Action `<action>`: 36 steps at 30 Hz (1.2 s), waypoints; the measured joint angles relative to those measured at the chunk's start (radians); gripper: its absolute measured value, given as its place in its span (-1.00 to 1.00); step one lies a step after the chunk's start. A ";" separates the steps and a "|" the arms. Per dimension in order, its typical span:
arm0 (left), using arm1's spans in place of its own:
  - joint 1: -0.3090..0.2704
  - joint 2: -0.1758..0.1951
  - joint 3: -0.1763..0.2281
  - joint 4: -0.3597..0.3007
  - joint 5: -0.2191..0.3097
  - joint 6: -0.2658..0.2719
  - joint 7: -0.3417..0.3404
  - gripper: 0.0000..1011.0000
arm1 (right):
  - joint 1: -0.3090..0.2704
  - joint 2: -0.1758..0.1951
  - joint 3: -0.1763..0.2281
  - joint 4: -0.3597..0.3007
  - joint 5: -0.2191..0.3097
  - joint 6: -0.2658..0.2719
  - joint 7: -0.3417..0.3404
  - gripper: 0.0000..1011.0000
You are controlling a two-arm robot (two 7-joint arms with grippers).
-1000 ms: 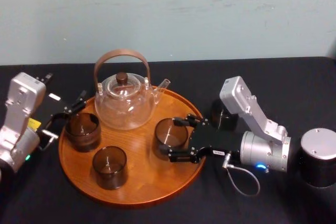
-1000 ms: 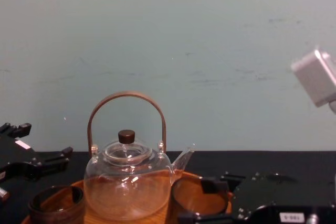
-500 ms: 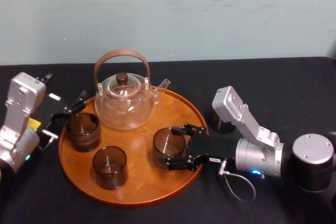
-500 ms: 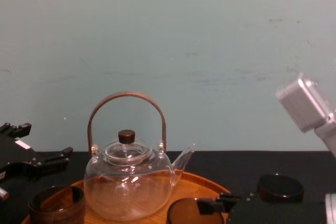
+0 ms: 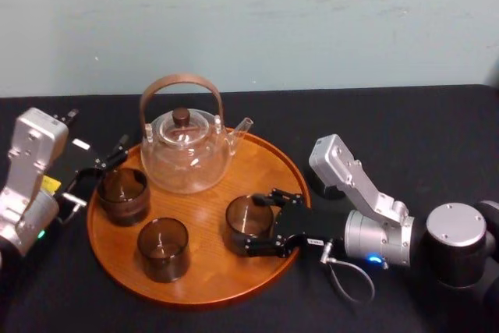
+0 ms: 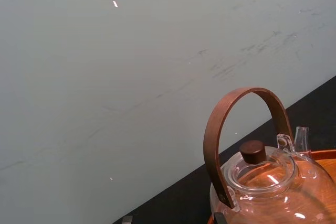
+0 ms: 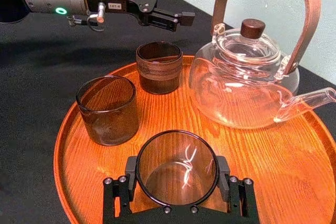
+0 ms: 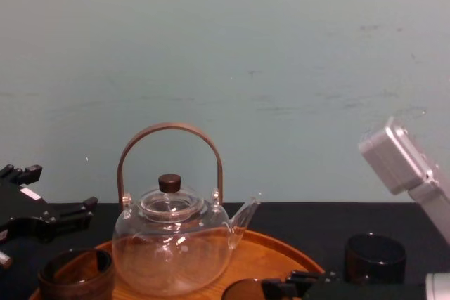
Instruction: Pick up the glass from the table and place it on the tray.
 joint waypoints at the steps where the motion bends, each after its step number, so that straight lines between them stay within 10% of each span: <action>1: 0.000 0.000 0.000 0.000 0.000 0.000 0.000 0.98 | 0.000 -0.001 0.000 0.001 -0.001 0.000 0.000 0.79; 36: 0.000 0.000 0.000 0.000 0.000 0.000 0.000 0.98 | -0.004 -0.003 -0.002 0.005 -0.016 0.002 -0.004 0.98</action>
